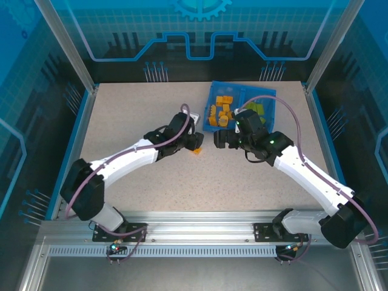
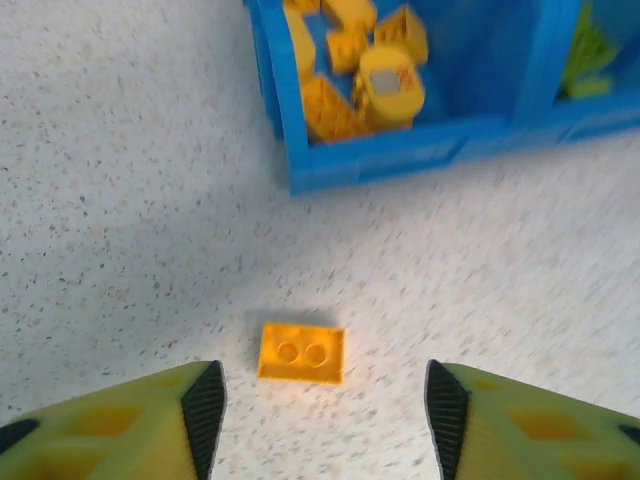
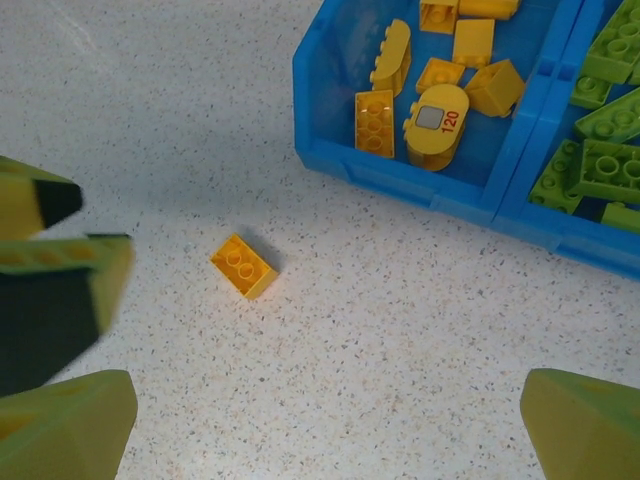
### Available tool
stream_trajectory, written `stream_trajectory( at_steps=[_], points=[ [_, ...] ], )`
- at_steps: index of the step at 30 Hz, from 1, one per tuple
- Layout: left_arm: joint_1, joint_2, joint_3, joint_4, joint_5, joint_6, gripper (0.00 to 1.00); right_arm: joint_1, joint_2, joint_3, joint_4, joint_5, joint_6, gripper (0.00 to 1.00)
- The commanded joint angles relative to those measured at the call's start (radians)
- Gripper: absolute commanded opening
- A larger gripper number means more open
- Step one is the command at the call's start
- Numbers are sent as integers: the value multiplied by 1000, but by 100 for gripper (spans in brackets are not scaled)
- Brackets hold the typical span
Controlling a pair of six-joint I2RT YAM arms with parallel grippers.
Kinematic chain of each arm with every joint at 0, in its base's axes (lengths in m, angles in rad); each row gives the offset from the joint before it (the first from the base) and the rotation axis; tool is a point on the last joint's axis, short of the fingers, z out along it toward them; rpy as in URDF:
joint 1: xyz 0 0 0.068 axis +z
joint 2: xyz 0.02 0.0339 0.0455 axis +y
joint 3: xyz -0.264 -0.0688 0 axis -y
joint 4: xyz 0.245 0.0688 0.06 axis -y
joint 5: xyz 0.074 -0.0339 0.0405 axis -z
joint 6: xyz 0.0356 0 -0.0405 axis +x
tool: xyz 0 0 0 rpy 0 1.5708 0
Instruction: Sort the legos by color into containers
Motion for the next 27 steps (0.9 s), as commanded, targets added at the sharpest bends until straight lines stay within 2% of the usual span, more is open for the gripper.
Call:
stream_trajectory(
  at_steps=[1,6,12,20,27],
  points=[
    [18,103,95,-123,19,66,72,20,1,37,6,-8,4,100],
    [36,239,177,-152,32,68,88,22,-18,22,-8,8,8,100],
    [58,359,255,-175,39,76,96,22,-45,4,-12,31,7,100],
    [62,457,309,-226,76,64,92,21,-35,7,-11,36,1,100],
    [63,499,297,-227,92,42,75,21,-24,9,-10,27,-1,100]
  ],
)
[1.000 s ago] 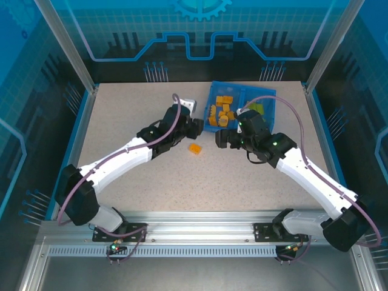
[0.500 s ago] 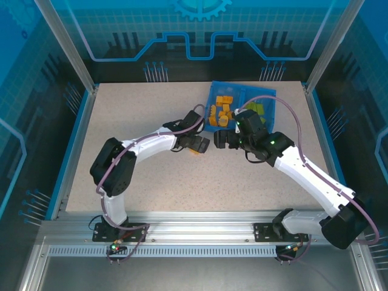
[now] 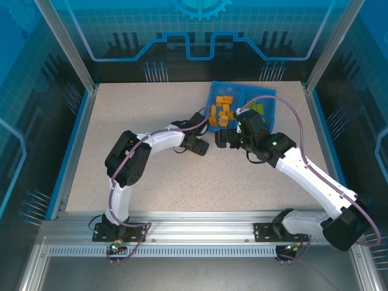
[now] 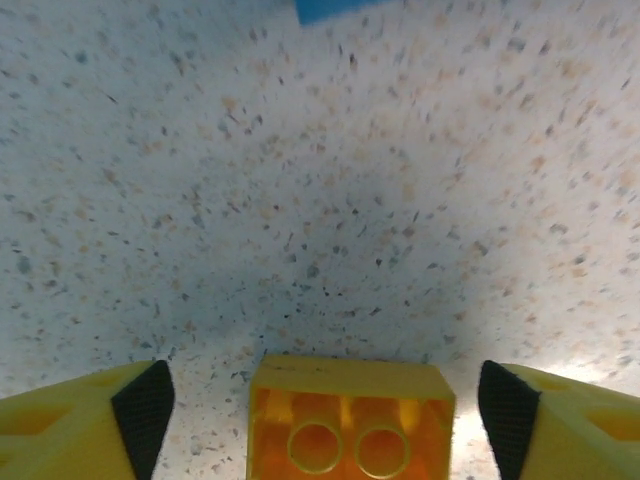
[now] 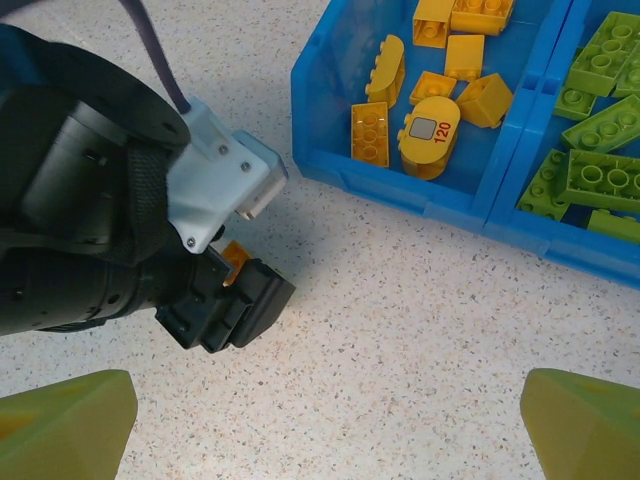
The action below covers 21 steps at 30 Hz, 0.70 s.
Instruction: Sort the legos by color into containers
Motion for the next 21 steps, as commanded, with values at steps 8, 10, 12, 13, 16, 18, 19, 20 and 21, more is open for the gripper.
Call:
stream_trajectory(
  at_steps=[8,10,12,13,16,18,19,20,21],
  points=[
    [6,22,6,-25,39,-19,53,18,0,13,-7,1,3,100],
    [6,20,3,-24,40,-23,51,18,-2,13,-8,-2,4,100],
    [6,11,-6,-13,39,-29,51,18,-4,13,-8,-4,4,100],
    [5,6,-11,-8,39,-34,51,18,-3,12,-8,-6,4,100],
    [2,-13,-29,7,52,-47,49,18,-5,13,-6,-4,2,100],
    [0,-36,-38,14,53,-53,48,18,-3,14,-7,-4,3,100],
    [-2,-46,-39,11,52,-54,48,18,-3,15,-6,-6,3,100],
    [-4,-65,-35,0,53,-56,48,18,-3,17,-6,-8,4,100],
    [-7,-82,-30,-10,50,-55,48,18,-4,17,-6,-11,4,100]
  ],
)
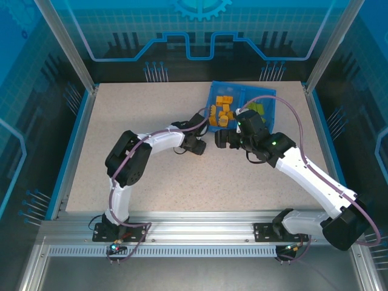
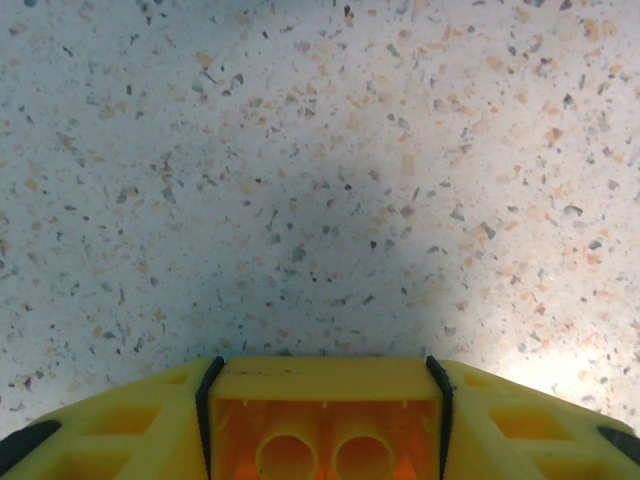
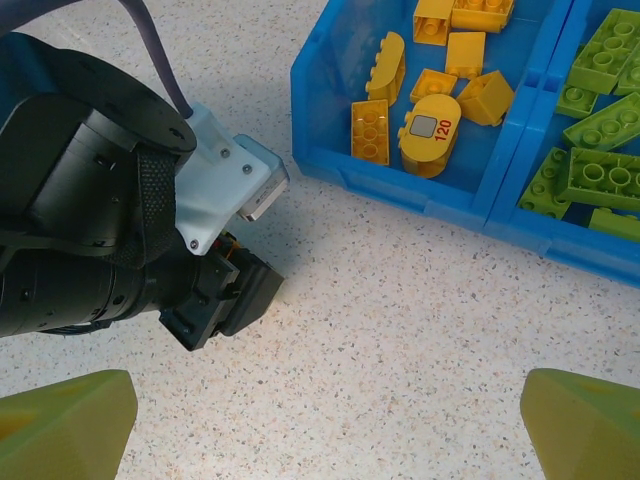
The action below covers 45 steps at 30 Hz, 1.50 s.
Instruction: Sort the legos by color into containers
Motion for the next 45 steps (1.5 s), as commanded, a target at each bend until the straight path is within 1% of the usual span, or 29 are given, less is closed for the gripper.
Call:
stream_trajectory(
  at_steps=[1,7,11,16,21,29,31,35,37,40,45],
  points=[
    [-11,-92,-4,-28,21,-24,48,17,-8,19,-6,-13,4,100],
    [-34,-204,65,-27,2,0,47,19,-14,18,23,-68,-1,100],
    [-41,-178,192,-13,-32,49,47,24,-4,-4,61,-97,5,100],
    [-39,-16,443,-23,-117,131,47,37,-7,-14,62,-84,8,100],
    [-40,208,708,-16,-234,204,43,40,-24,-23,51,-59,-2,100],
    [-30,459,987,60,-279,259,43,43,-45,-22,25,-18,-19,100],
    [-28,500,1023,80,-283,268,44,43,-49,-24,22,-11,-23,100],
    [-26,532,1049,114,-286,291,56,43,-52,-17,6,1,-37,100],
    [-26,525,1048,103,-287,278,61,43,-52,-13,2,8,-42,100],
    [-27,490,1021,84,-284,246,65,43,-52,-9,0,18,-45,100],
    [-32,359,894,99,-249,195,66,43,-49,-7,2,29,-46,100]
  ],
)
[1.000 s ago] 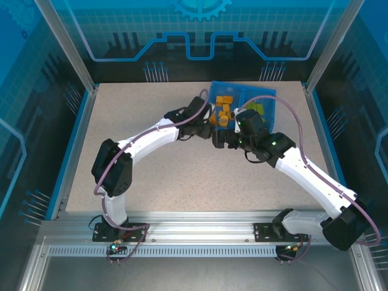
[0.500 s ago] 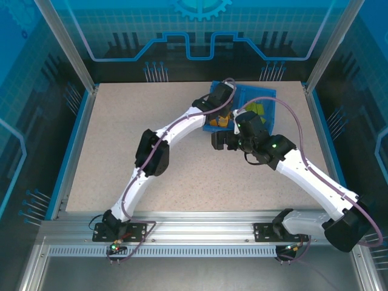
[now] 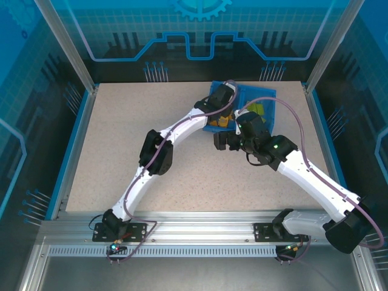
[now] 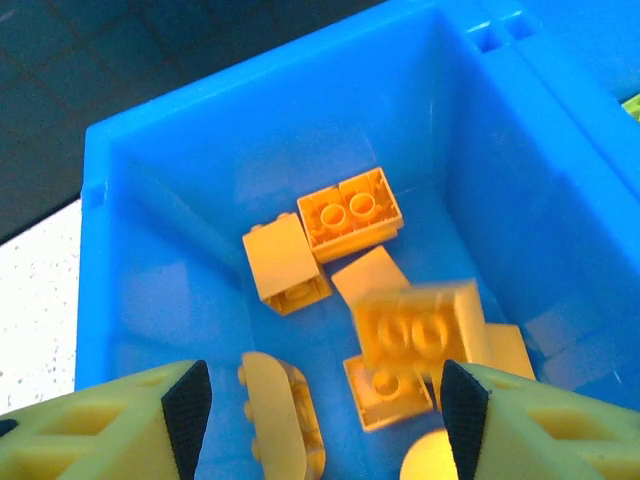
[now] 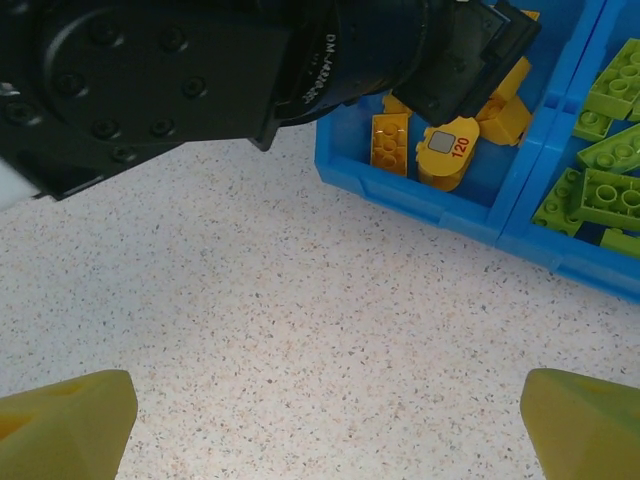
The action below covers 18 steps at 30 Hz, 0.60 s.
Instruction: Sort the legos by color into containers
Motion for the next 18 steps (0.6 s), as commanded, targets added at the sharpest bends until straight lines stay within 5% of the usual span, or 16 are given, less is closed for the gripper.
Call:
stream_trajectory(
  at_steps=[1,12,18],
  points=[
    [-2,-171,-84,31,17,-55,66,18,-16,7,-17,32,-9,100],
    [-18,-859,-946,419,20,-169,66,-9,-141,-171,125,379,-36,100],
    [-17,-1187,-1322,455,-91,-158,74,-140,-242,-389,291,506,-33,100]
  ],
)
